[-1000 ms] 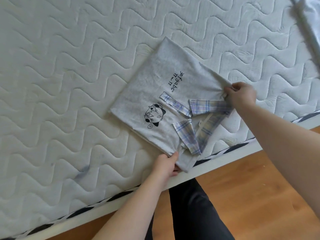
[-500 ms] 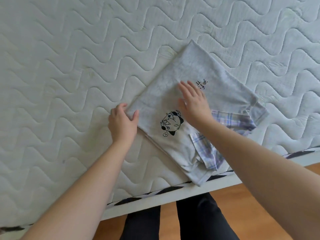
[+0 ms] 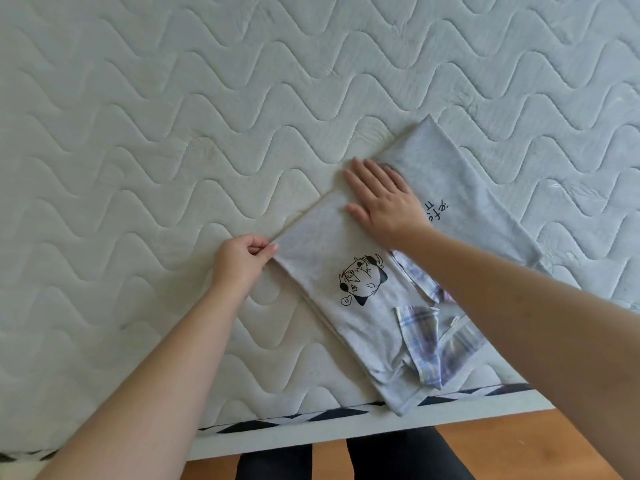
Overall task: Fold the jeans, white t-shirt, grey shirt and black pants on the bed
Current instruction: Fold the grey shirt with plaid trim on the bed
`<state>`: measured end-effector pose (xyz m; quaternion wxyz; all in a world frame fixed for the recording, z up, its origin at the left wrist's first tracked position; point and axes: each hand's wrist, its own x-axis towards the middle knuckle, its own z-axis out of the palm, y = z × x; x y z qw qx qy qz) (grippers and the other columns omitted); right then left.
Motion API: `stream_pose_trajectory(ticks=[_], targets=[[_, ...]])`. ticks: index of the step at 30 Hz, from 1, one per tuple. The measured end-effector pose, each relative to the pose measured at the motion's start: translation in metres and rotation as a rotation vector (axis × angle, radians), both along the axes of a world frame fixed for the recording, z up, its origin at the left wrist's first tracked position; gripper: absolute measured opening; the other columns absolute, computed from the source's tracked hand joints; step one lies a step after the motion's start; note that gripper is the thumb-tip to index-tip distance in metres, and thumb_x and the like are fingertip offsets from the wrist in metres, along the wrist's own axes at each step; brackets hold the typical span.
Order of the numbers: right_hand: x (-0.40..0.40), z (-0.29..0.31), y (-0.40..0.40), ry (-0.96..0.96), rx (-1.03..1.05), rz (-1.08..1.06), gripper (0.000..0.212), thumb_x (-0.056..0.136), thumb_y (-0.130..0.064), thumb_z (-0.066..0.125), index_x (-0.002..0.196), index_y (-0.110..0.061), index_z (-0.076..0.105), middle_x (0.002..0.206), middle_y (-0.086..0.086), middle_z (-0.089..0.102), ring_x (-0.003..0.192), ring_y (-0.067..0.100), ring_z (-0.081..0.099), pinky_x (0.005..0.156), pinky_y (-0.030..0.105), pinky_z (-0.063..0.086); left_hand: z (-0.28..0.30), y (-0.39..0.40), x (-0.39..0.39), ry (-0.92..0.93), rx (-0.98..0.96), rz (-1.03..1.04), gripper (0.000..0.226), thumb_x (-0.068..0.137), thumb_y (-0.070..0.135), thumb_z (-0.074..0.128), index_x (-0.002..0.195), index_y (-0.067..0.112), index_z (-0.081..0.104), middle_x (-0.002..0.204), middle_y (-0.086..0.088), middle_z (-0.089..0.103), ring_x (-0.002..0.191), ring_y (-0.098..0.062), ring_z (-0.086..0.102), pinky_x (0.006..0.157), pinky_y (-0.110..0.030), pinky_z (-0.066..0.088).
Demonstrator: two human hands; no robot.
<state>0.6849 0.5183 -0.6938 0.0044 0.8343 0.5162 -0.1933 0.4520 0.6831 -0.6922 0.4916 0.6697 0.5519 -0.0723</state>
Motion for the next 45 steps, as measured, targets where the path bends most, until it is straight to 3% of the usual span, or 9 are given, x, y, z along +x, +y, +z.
stream_pose_trajectory(ticks=[5, 11, 15, 20, 24, 28, 32, 38, 45], targets=[[0.067, 0.003, -0.009, 0.007, -0.061, -0.252, 0.067, 0.100, -0.061, 0.013, 0.158, -0.026, 0.007, 0.165, -0.006, 0.000, 0.151, 0.011, -0.004, 0.121, 0.031, -0.006, -0.008, 0.003, -0.003, -0.036, -0.064, 0.050, 0.015, 0.085, 0.020, 0.077, 0.077, 0.026, 0.066, 0.071, 0.001, 0.065, 0.050, -0.004, 0.058, 0.061, -0.024, 0.049], [0.075, 0.006, -0.008, 0.001, -0.068, -0.282, 0.070, 0.099, -0.062, 0.012, 0.158, -0.023, 0.003, 0.165, -0.005, -0.004, 0.151, 0.011, -0.008, 0.121, 0.030, -0.009, -0.005, 0.002, -0.007, -0.105, -0.114, 0.066, 0.006, 0.093, 0.013, 0.066, 0.091, 0.019, 0.069, 0.078, -0.001, 0.066, 0.057, -0.001, 0.061, 0.055, -0.013, 0.048], [0.039, 0.012, -0.008, 0.052, 0.037, -0.316, 0.067, 0.102, -0.055, 0.022, 0.158, -0.021, 0.008, 0.165, -0.003, 0.001, 0.151, 0.013, -0.004, 0.122, 0.032, -0.005, 0.007, 0.001, -0.027, -0.211, -0.178, -0.061, 0.037, 0.095, -0.004, 0.056, 0.118, 0.024, 0.062, 0.094, 0.005, 0.066, 0.077, 0.008, 0.062, 0.075, -0.007, 0.048], [-0.022, 0.012, -0.010, 0.108, 0.086, -0.298, 0.065, 0.103, -0.052, 0.028, 0.157, -0.022, 0.010, 0.165, -0.003, 0.003, 0.152, 0.014, -0.003, 0.123, 0.034, -0.003, 0.009, -0.012, -0.016, -0.220, -0.101, 0.039, 0.033, 0.089, -0.002, 0.064, 0.109, 0.025, 0.066, 0.097, 0.000, 0.068, 0.086, -0.008, 0.061, 0.085, -0.021, 0.048], [-0.055, 0.011, -0.011, 0.122, 0.093, -0.349, 0.063, 0.104, -0.047, 0.032, 0.157, -0.022, 0.012, 0.165, -0.003, 0.004, 0.152, 0.015, -0.003, 0.121, 0.032, -0.005, 0.008, -0.023, -0.011, -0.252, -0.080, 0.102, 0.032, 0.085, 0.005, 0.068, 0.095, 0.036, 0.067, 0.094, 0.010, 0.071, 0.083, 0.000, 0.063, 0.078, -0.014, 0.047], [-0.068, 0.012, -0.012, 0.112, 0.085, -0.361, 0.063, 0.104, -0.048, 0.032, 0.158, -0.023, 0.011, 0.165, -0.004, 0.004, 0.152, 0.015, -0.002, 0.121, 0.031, -0.005, 0.008, -0.022, -0.006, -0.181, 0.103, 0.064, 0.021, 0.085, 0.011, 0.069, 0.089, 0.032, 0.068, 0.087, 0.009, 0.071, 0.082, -0.007, 0.065, 0.078, -0.028, 0.052], [-0.070, 0.014, -0.019, 0.115, 0.076, -0.348, 0.063, 0.103, -0.047, 0.034, 0.158, -0.025, 0.010, 0.165, -0.005, 0.004, 0.152, 0.014, -0.004, 0.120, 0.031, -0.006, 0.010, -0.021, -0.009, -0.108, 0.232, -0.027, 0.020, 0.092, 0.009, 0.058, 0.105, 0.017, 0.072, 0.096, -0.002, 0.074, 0.090, -0.019, 0.069, 0.083, -0.034, 0.054], [-0.075, 0.019, -0.043, 0.164, 0.108, -0.410, 0.062, 0.102, -0.041, 0.041, 0.157, -0.022, 0.018, 0.164, -0.004, 0.011, 0.152, 0.017, 0.002, 0.122, 0.036, 0.001, 0.023, -0.023, -0.004, -0.141, 0.395, -0.185, 0.033, 0.086, -0.003, 0.054, 0.116, 0.007, 0.065, 0.111, -0.012, 0.065, 0.100, -0.025, 0.061, 0.089, -0.023, 0.042], [-0.100, 0.040, -0.088, 0.172, 0.193, -0.710, 0.053, 0.100, -0.032, 0.050, 0.150, -0.018, 0.036, 0.154, 0.002, 0.036, 0.144, 0.024, 0.026, 0.116, 0.039, 0.021, 0.042, -0.045, 0.017, -0.254, 0.574, -0.531, 0.032, 0.084, -0.001, 0.058, 0.114, 0.004, 0.065, 0.110, -0.014, 0.062, 0.102, -0.034, 0.057, 0.093, -0.041, 0.043]])
